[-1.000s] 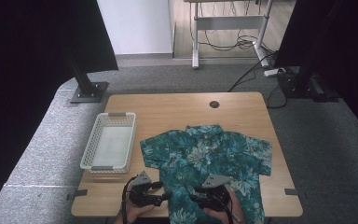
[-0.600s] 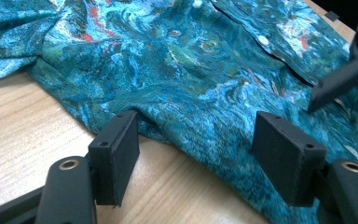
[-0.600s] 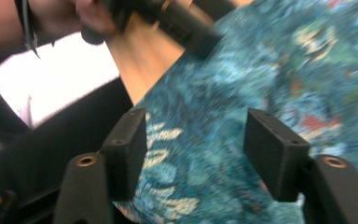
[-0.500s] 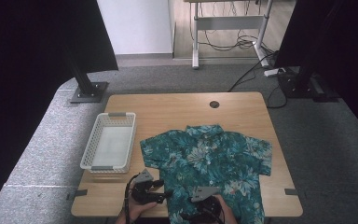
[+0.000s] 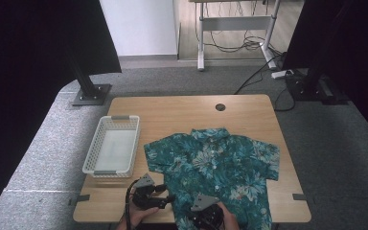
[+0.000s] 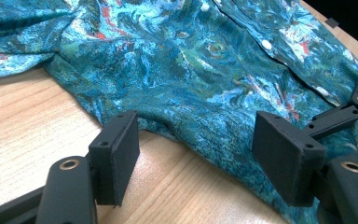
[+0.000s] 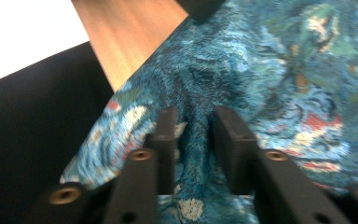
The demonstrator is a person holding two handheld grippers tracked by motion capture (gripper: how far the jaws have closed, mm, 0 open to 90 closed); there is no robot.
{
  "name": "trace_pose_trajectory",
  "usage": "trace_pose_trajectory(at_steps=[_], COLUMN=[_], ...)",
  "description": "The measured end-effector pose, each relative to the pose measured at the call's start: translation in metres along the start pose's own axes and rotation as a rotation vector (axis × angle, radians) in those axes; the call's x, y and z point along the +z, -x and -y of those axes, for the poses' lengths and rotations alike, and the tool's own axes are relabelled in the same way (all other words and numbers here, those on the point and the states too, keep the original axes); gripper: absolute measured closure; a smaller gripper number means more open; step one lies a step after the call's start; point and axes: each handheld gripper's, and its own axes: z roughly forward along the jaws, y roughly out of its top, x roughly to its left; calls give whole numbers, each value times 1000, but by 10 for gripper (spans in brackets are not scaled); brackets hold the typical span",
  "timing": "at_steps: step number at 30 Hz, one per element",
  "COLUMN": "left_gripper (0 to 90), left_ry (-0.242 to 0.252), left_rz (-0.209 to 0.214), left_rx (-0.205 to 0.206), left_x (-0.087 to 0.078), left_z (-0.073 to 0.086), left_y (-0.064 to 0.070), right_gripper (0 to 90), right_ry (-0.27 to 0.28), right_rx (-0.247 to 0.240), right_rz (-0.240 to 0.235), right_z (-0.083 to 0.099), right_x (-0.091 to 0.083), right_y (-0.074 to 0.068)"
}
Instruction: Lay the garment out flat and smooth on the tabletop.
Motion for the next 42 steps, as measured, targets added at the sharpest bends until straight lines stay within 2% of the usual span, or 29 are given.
trace_pose_trajectory(at_steps=[3, 5, 9, 15, 17, 24, 28, 31, 33, 36, 38, 42], left_gripper=[310, 310, 310, 310, 309, 308, 307, 307, 305, 306, 306, 306], left_ry=[6, 11, 10, 10, 7, 4, 4, 4, 3, 2, 3, -3], left_rz=[2, 6, 15, 23, 24, 24, 24, 25, 26, 25, 28, 30], left_rx=[3, 4, 12, 19, 23, 24, 24, 26, 29, 27, 25, 29], left_x=[-3, -5, -8, -8, -8, -7, -8, -7, -7, -6, -6, -4], left_z=[0, 1, 3, 2, 3, 4, 4, 4, 4, 4, 4, 4], left_y=[1, 3, 4, 6, 6, 6, 6, 7, 8, 8, 8, 9], right_gripper=[846, 880, 887, 887, 887, 875, 836, 747, 719, 697, 683, 660], right_ry=[7, 22, 102, 204, 218, 222, 235, 231, 236, 233, 224, 206], right_rx=[9, 37, 154, 335, 372, 453, 518, 510, 479, 409, 360, 322], right_rz=[-4, -28, -108, -141, -135, -87, -49, -10, -7, -25, -55, -111], right_z=[1, 2, 4, 7, 10, 22, 33, 35, 33, 25, 19, 13], right_x=[-1, -1, -10, -26, -28, -33, -36, -40, -43, -46, -46, -40], right_y=[3, 7, 26, 61, 72, 101, 116, 118, 114, 102, 93, 82])
